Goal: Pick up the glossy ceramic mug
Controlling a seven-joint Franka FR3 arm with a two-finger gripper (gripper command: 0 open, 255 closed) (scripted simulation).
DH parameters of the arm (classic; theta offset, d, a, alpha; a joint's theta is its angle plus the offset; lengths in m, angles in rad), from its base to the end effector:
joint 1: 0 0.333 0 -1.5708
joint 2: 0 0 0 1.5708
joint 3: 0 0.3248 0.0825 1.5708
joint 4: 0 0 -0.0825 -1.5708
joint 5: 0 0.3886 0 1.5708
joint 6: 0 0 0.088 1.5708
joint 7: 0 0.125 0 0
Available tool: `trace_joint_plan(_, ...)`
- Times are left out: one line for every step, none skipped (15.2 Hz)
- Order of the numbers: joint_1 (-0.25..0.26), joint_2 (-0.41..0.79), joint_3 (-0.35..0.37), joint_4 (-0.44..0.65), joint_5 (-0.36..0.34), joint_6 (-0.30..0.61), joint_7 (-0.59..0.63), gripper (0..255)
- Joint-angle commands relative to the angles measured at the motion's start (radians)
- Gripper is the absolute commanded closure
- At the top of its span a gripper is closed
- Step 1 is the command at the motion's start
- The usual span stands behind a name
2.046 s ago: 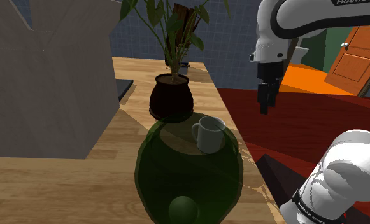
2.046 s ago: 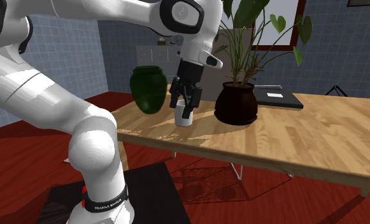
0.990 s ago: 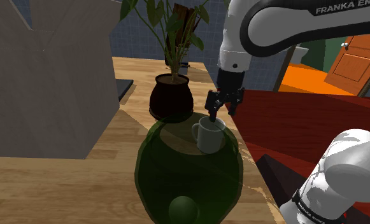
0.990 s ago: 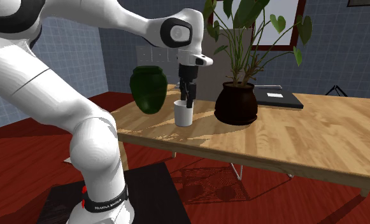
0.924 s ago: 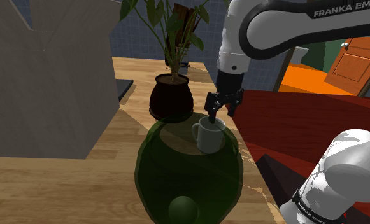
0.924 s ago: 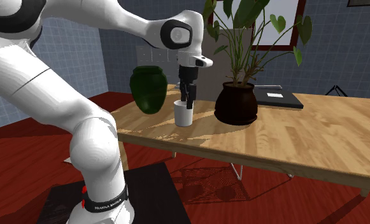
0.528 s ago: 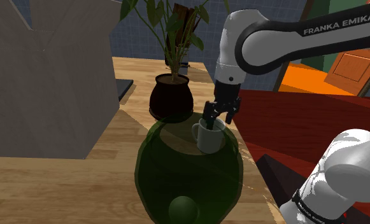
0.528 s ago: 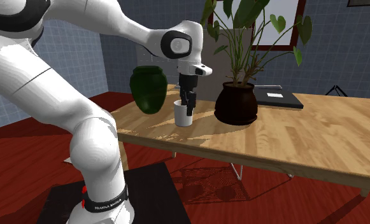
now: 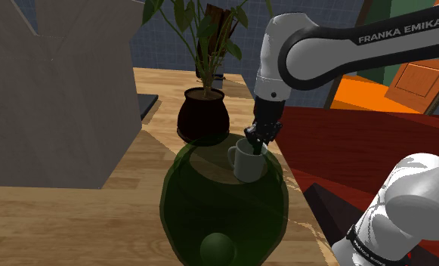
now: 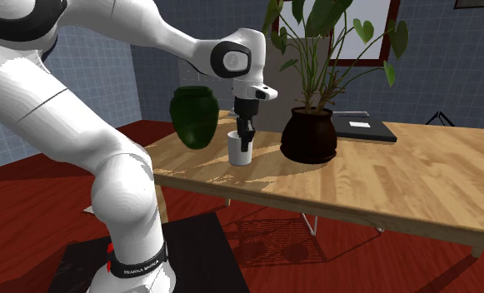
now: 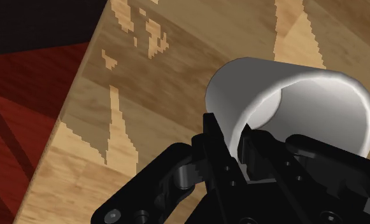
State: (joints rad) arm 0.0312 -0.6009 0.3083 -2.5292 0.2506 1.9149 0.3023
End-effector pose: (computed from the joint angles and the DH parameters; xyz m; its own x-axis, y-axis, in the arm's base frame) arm 0.3402 0.1454 0.4515 0.9934 -0.1041 -0.0472 -0.1064 -0.9931 -0.0489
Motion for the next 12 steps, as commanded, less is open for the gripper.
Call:
trace_joint_plan(0.000,0.000,0.000,0.000,0.000,0.000,0.000,255)
trace_joint_plan(0.000,0.000,0.000,0.000,0.000,0.000,0.000,255)
trace_joint_plan(0.000,-0.001,0.000,-0.001,0.000,0.000,0.000,255)
trace_joint_plan(0.000,-0.004,-0.002,0.010,-0.002,-0.014,0.001,255)
trace_joint_plan(-0.001,-0.007,-0.005,0.021,-0.003,-0.028,0.002,255)
trace_joint_plan(-0.001,-0.010,-0.007,0.033,-0.005,-0.042,0.003,255)
trace_joint_plan(-0.002,-0.012,-0.009,0.045,-0.007,-0.056,0.004,255)
trace_joint_plan(-0.003,-0.014,-0.011,0.056,-0.009,-0.070,0.005,255)
trace_joint_plan(-0.003,-0.016,-0.014,0.069,-0.011,-0.084,0.006,255)
trace_joint_plan(-0.004,-0.017,-0.016,0.081,-0.013,-0.098,0.007,255)
trace_joint_plan(-0.005,-0.018,-0.018,0.093,-0.014,-0.112,0.008,255)
trace_joint_plan(-0.005,-0.019,-0.020,0.106,-0.016,-0.125,0.009,255)
